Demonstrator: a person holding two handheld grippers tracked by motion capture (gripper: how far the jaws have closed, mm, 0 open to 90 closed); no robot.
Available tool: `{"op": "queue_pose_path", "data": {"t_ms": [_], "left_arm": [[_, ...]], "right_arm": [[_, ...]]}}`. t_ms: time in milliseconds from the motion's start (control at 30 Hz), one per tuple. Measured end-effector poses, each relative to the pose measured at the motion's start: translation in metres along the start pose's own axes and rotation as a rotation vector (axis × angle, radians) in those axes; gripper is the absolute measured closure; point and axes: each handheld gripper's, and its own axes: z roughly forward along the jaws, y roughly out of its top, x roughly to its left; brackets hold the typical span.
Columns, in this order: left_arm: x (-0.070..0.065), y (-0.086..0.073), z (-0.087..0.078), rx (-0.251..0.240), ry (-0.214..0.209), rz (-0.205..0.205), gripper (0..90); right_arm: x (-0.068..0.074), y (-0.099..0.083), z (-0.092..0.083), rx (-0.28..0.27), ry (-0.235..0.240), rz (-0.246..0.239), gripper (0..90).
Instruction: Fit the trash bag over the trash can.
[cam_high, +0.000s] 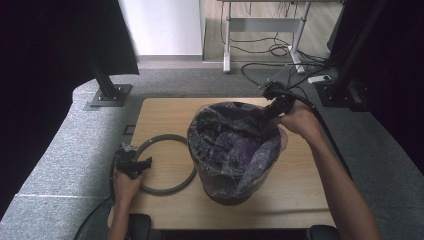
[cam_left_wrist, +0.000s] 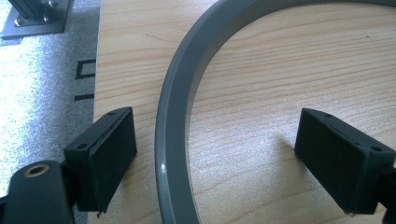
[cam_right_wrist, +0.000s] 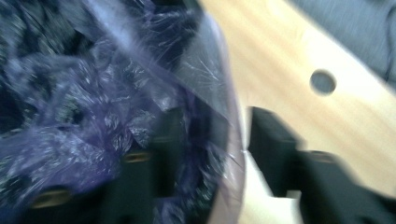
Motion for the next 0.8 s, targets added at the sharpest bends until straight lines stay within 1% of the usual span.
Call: {"op": "queue_pose_path", "data": {"t_ms": [33,67,100,167,200,233,333,367,400,433,533,567,633,733,767,800], "left_arm": [[0.000,0.000,0.000,0.000,0.000,0.000,12.6],[0.000,0.000,0.000,0.000,0.000,0.000,12.6],[0.000,0.000,0.000,0.000,0.000,0.000,12.6],[0.000,0.000,0.000,0.000,0.001,-0.001,12.6],[0.000,0.000,0.000,0.000,0.001,-0.001,12.7],[0.000,0.000,0.000,0.000,0.001,-0.002,12.7],[0.000,0.000,0.000,0.000,0.002,-0.002,12.6],[0.000,0.000,0.000,0.001,0.002,-0.002,12.6],[0.000,0.000,0.000,0.000,0.002,-0.002,12.7],[0.000,0.000,0.000,0.000,0.002,-0.002,12.7],[0.000,0.000,0.000,0.000,0.002,-0.002,12.7],[0.000,0.000,0.000,0.000,0.002,-0.002,12.6],[0.000,0.000,0.000,0.000,0.002,-0.002,12.7],[0.000,0.000,0.000,0.000,0.001,-0.002,12.6],[0.000,0.000,0.000,0.000,0.001,-0.002,12.6],[0.000,0.000,0.000,0.000,0.001,-0.002,12.6]], "right_arm": [[0.000,-0.001,-0.006,-0.031,0.002,-0.003,46.3],[-0.001,-0.001,-0.011,-0.065,0.007,-0.017,41.2],[0.000,0.000,-0.016,-0.087,0.015,-0.027,38.2],[0.002,0.005,-0.023,-0.125,0.020,-0.054,37.6],[0.005,0.012,-0.023,-0.147,0.022,-0.077,39.6],[0.005,0.012,-0.023,-0.147,0.022,-0.077,39.6],[0.011,0.024,-0.012,-0.141,0.032,-0.116,49.1],[0.013,0.028,-0.008,-0.136,0.037,-0.120,54.9],[0.016,0.034,-0.001,-0.140,0.034,-0.130,67.2],[0.016,0.034,-0.001,-0.140,0.034,-0.130,67.2],[0.015,0.042,0.003,-0.172,0.024,-0.115,80.8],[0.014,0.044,0.003,-0.180,0.026,-0.105,83.2],[0.010,0.048,0.002,-0.186,0.016,-0.084,85.8],[0.004,0.051,0.001,-0.174,-0.021,-0.065,88.3],[-0.001,0.051,0.002,-0.162,-0.033,-0.053,88.8],[-0.001,0.051,0.002,-0.162,-0.033,-0.053,88.8]]}}
